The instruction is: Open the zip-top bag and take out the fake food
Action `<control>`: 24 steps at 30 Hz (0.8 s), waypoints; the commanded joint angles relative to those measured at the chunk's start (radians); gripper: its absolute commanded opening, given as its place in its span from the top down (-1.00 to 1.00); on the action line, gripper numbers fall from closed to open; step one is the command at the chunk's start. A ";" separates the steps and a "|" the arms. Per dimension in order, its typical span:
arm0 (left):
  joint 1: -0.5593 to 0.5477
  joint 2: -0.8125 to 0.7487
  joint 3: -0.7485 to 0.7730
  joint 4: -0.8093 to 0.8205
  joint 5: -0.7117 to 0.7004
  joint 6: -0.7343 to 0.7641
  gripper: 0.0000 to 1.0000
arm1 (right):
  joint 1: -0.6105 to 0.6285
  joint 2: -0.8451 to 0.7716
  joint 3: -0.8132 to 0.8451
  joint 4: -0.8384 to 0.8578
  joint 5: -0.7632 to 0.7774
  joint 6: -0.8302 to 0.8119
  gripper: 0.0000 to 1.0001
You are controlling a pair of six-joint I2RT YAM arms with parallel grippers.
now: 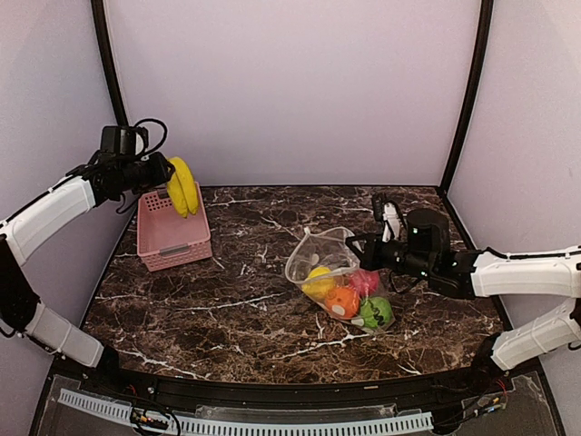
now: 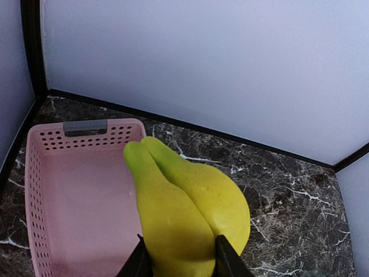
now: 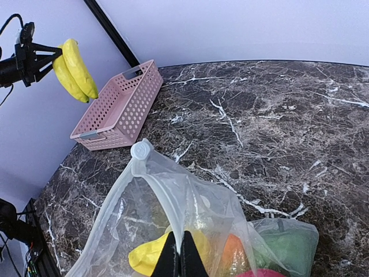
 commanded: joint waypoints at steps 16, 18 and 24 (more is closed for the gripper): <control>0.089 0.474 0.392 -0.332 -0.094 0.080 0.97 | -0.024 -0.035 -0.032 0.041 -0.032 -0.017 1.00; 0.092 0.527 0.454 -0.361 -0.104 0.080 0.96 | -0.027 -0.034 -0.033 0.040 -0.034 -0.018 1.00; 0.107 0.667 0.591 -0.424 -0.104 0.083 0.94 | -0.037 -0.030 -0.036 0.050 -0.040 -0.018 1.00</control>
